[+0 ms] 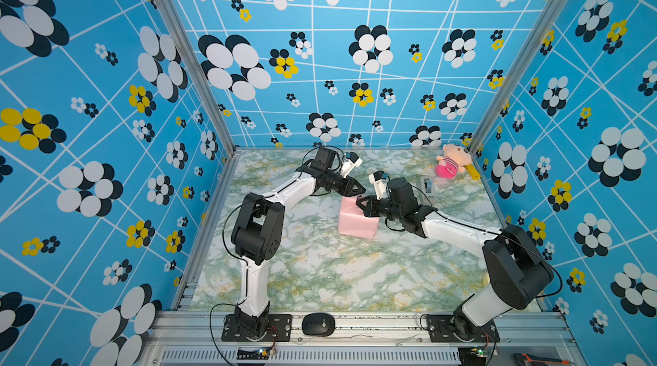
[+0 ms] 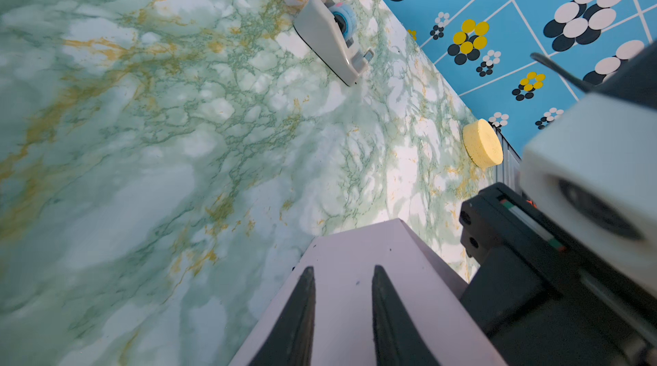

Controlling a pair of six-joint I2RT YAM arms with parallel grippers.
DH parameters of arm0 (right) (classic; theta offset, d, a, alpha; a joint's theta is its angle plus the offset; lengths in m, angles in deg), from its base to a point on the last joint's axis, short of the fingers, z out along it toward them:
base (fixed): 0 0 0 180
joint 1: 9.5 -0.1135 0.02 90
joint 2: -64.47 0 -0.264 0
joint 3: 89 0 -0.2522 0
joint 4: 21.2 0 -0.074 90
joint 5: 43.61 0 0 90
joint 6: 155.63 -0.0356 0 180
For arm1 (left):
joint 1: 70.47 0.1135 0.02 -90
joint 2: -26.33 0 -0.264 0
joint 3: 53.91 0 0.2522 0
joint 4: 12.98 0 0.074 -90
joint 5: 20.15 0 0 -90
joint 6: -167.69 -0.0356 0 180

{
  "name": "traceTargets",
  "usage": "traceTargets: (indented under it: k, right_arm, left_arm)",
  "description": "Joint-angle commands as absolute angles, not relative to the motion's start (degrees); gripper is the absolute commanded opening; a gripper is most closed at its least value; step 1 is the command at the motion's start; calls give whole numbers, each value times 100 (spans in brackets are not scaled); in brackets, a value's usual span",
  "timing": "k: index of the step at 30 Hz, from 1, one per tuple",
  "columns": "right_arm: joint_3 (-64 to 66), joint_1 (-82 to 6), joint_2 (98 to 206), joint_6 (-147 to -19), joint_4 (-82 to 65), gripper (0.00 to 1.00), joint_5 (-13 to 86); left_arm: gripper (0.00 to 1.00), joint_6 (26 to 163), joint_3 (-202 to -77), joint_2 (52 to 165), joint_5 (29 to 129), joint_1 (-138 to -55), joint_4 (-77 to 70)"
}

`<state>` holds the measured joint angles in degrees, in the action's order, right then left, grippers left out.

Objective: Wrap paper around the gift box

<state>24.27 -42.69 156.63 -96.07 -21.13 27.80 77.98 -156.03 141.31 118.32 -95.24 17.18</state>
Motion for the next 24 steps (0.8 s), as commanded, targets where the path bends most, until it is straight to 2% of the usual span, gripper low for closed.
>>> traceTargets:
  k: [1,19,24]
  right_arm:
    - [2619,-4237,15672,-9455,-1298,4,2811]
    - [2662,-4217,14820,-9393,-854,21,2654]
    - [2609,-4203,14108,-9432,-536,26,2540]
  left_arm:
    - [29,7534,-15375,13738,11884,-9516,1923]
    - [30,7199,-14158,12986,10949,-9656,1431]
    - [30,7028,-13854,12817,10515,-9762,1280]
